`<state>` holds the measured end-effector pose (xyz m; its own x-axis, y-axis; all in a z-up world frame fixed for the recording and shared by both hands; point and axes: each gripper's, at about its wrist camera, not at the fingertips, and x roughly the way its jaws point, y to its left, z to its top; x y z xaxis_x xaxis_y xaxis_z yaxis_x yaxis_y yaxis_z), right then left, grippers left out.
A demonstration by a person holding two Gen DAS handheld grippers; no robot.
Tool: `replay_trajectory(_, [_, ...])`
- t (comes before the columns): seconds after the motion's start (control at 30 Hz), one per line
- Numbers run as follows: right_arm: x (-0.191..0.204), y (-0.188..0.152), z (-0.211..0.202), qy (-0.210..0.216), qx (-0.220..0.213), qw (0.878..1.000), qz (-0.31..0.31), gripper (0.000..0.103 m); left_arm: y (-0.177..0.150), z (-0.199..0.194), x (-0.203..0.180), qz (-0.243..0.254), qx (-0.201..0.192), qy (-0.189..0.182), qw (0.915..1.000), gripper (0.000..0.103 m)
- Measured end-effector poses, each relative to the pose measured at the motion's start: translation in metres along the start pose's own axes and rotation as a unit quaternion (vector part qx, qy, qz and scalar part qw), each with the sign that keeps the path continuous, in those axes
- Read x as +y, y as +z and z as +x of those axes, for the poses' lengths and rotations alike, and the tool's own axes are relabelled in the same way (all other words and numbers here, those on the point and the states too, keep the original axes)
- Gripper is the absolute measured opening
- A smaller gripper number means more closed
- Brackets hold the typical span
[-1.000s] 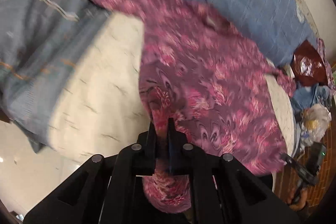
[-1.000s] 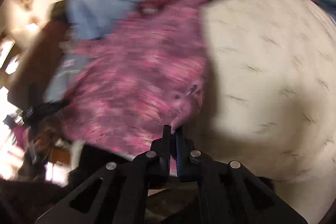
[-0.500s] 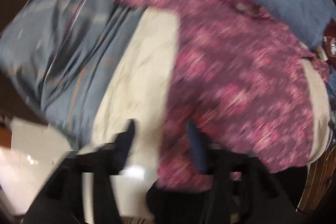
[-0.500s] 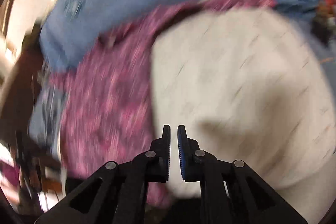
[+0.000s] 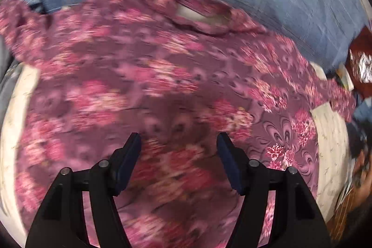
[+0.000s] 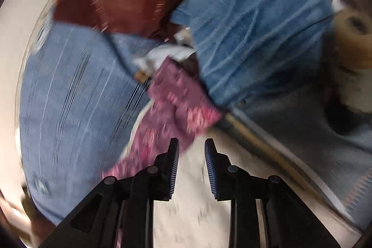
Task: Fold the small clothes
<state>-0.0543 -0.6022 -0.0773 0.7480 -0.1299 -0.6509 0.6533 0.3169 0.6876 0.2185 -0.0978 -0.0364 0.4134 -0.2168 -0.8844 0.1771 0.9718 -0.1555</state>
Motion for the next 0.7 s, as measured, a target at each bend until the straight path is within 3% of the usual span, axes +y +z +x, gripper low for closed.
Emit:
replay_trajectory(0.1, [-0.007,0.016,0.026,-0.019,-0.010,0.999,0.028,0.031,-0.004,0.004,-0.018,0.044,-0.024,0.017,0.9986,0.067])
replay_trajectory(0.2, [-0.009,0.020,0.042,-0.023,-0.027,0.999,0.037,0.029,-0.005,0.004,-0.025,0.058,-0.039,0.009,0.9975,0.067])
replay_trajectory(0.3, [0.004,0.016,0.043,-0.032,-0.048,0.998,0.006,0.009,-0.002,0.005,-0.028,0.054,-0.047,-0.002,0.9975,0.067])
replay_trajectory(0.47, [0.062,0.000,0.010,-0.010,-0.088,0.991,-0.101,0.009,0.008,-0.003,-0.018,0.016,-0.073,-0.038,0.9965,0.067])
replay_trajectory(0.57, [0.108,-0.018,-0.002,0.014,-0.070,0.984,-0.164,0.009,0.012,-0.001,-0.008,-0.004,-0.074,-0.065,0.9951,0.067])
replay_trajectory(0.7, [0.176,-0.060,-0.004,0.055,-0.038,0.972,-0.227,0.009,0.015,-0.008,0.010,-0.020,-0.085,-0.059,0.9945,0.067])
